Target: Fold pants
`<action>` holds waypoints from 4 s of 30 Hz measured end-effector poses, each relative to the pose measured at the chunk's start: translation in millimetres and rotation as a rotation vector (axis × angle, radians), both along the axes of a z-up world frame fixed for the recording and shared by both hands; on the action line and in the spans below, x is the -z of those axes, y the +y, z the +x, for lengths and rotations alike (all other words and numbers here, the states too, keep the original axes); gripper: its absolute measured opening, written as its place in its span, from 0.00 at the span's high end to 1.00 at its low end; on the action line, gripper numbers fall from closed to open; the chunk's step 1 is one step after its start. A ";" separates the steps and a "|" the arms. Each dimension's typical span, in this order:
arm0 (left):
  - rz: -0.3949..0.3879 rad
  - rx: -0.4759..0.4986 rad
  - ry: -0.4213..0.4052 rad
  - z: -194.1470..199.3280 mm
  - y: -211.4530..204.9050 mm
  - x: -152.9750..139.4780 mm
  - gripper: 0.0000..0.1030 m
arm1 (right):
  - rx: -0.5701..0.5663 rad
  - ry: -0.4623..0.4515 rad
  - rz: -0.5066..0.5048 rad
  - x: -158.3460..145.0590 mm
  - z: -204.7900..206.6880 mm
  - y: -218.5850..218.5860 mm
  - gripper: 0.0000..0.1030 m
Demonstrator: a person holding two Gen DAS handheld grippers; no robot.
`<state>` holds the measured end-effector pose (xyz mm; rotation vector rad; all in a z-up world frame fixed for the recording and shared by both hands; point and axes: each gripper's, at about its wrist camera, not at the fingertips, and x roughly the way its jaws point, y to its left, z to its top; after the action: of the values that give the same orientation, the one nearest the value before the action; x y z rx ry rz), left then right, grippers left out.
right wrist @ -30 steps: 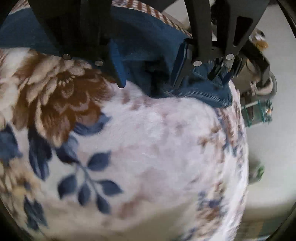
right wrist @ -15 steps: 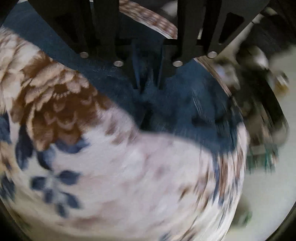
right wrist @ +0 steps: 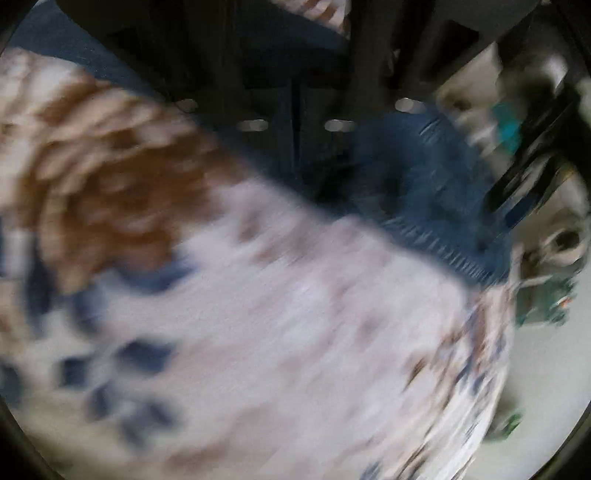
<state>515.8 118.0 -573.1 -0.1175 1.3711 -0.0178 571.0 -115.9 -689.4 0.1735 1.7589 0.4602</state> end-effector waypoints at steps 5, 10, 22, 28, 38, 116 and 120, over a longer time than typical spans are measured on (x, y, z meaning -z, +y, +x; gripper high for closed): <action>-0.037 -0.002 -0.005 7.9 -19.4 -7.8 0.28 | 0.097 0.050 0.137 -13.9 9.7 -25.2 0.98; -0.217 -0.054 0.080 17.8 -43.0 4.8 0.28 | 0.145 0.129 0.232 -14.4 7.8 -46.1 0.96; -0.258 0.071 0.186 66.2 -71.7 28.0 0.28 | 0.148 0.203 0.356 -2.8 -34.7 -25.1 0.96; 0.137 0.793 0.083 53.8 -131.7 28.6 0.28 | 0.134 0.187 0.343 3.5 -31.2 -23.3 0.96; 0.174 1.043 0.208 73.6 -159.4 69.9 0.28 | 0.152 0.200 0.366 8.8 -28.3 -22.2 0.95; 0.063 0.537 0.000 -6.3 2.4 17.7 0.28 | -0.198 0.161 0.308 3.3 -4.7 39.3 0.82; 0.066 0.542 -0.003 -7.6 1.0 17.8 0.28 | -0.234 0.153 0.322 -4.9 -20.4 43.5 0.81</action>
<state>508.2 119.0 -590.9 0.3113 1.3645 -0.4254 550.5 -72.4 -684.5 0.2365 1.8547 0.9222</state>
